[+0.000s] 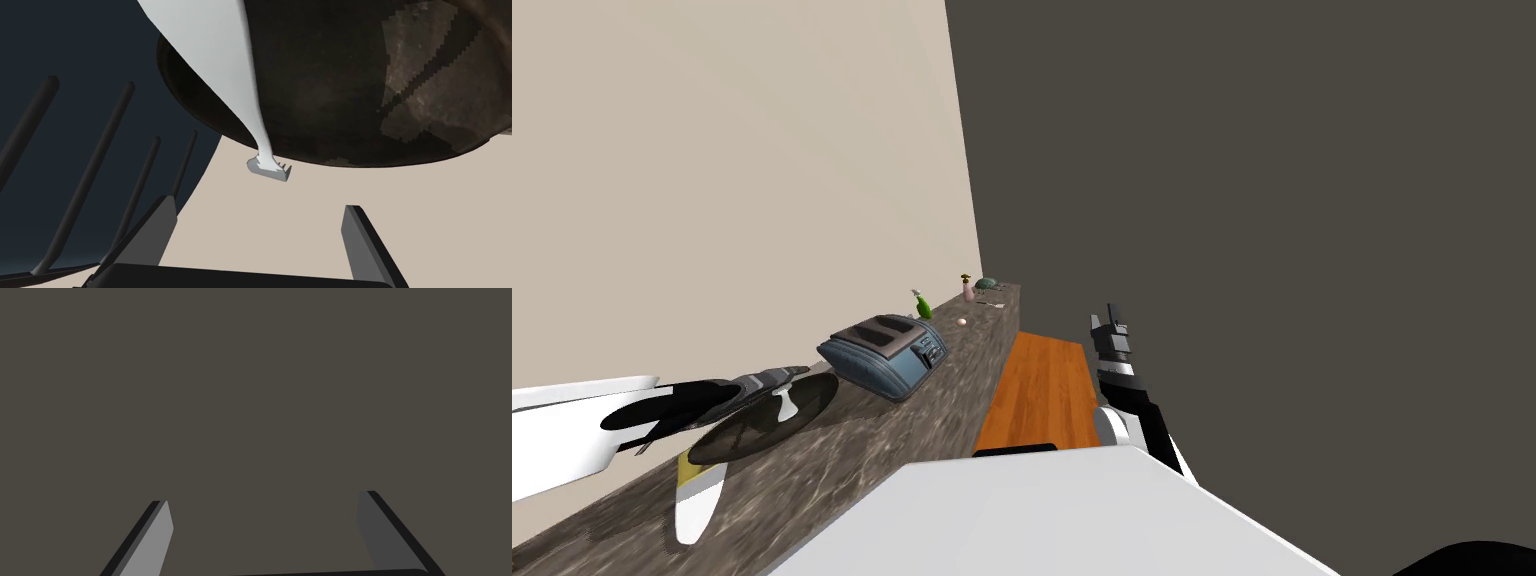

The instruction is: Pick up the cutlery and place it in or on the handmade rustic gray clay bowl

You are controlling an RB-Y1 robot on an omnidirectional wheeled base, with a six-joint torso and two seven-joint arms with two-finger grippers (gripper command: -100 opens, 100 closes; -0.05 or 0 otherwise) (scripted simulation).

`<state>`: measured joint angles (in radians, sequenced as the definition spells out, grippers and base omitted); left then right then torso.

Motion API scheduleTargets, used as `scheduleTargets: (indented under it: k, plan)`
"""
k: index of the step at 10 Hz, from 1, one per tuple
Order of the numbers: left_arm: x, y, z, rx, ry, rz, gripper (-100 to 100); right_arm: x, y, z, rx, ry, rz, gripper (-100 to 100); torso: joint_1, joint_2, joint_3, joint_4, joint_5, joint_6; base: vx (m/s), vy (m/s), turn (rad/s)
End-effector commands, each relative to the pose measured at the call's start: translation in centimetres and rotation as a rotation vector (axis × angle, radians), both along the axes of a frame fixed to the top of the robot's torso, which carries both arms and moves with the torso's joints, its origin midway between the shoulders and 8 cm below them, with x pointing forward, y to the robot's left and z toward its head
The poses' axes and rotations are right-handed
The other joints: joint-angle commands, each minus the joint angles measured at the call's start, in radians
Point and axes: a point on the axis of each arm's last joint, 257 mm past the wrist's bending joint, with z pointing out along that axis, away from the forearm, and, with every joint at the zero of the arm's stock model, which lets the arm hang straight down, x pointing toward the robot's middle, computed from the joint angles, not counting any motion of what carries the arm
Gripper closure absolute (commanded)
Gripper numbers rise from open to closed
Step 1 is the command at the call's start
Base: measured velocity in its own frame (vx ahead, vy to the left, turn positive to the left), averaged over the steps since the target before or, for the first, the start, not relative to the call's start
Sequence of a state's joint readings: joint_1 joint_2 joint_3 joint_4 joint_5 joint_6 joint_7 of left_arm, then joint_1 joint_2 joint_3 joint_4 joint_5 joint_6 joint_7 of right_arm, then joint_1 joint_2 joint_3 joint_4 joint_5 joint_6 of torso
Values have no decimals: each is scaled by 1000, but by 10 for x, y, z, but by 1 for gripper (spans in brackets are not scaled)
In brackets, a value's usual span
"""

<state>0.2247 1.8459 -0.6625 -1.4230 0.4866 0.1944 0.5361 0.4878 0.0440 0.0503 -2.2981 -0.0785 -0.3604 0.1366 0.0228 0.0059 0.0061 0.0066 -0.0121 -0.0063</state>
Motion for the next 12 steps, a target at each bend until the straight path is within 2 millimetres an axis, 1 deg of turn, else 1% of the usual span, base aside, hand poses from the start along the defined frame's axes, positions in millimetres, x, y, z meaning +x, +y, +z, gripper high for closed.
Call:
scheduleTargets:
  k: [1, 2, 3, 4, 5, 6, 8, 9, 10, 11, 12]
  plan:
    - [-12, 9, 7, -2, 5, 50, -100, 0, 0, 0, 0, 0, 0, 0, 0, 0, 0, 0, 0, 0, -121, 25, -417]
    - [-20, 16, 12, -2, 8, 84, -100, 0, 0, 0, 0, 0, 0, 0, 0, 1, 1, 0, 0, 1, -177, 48, -400]
    - [-20, 16, 12, -2, 8, 84, -100, 0, 0, 0, 0, 0, 0, 0, 1, 4, 2, 1, 0, 0, -143, 34, -76]
    - [-28, 22, 18, -1, 9, 118, -100, 0, 0, 0, 0, 0, 0, 0, 2, 4, 3, 1, 1, -2, -114, 15, -131]
    - [-28, 22, 18, -1, 9, 118, -100, 0, 0, 0, 0, 0, 0, 0, 1, 3, 2, 1, 0, -1, -87, 9, -141]
    - [-36, 28, 24, 0, 10, 153, -100, 0, 0, 0, 0, 0, 0, 0, 1, 1, 1, 0, 0, -1, -99, 1, -244]
    - [-36, 28, 24, 0, 10, 153, -100, 0, 0, 0, 0, 0, 0, 0, 0, 0, 0, 0, 0, -1, -56, 5, -63]
    - [-43, 34, 30, 2, 10, 187, -100, 0, 0, 0, 0, 0, 0, 0, 1, -3, -1, 0, 0, -2, -58, -3, -206]
    - [-51, 40, 37, 5, 9, 222, -100, 0, 0, 0, 0, 0, 0, 0, 0, -2, -1, -1, 0, 0, -128, 6, -402]
    - [-51, 40, 37, 5, 9, 222, -100, 0, 0, 0, 0, 0, 0, 0, 0, 0, 0, 0, 0, 0, -116, 5, -137]
    - [-59, 45, 44, 8, 7, 257, -100, 0, 0, 0, 0, 0, 0, 0, 0, 1, 1, 1, 0, -2, -123, -15, -194]
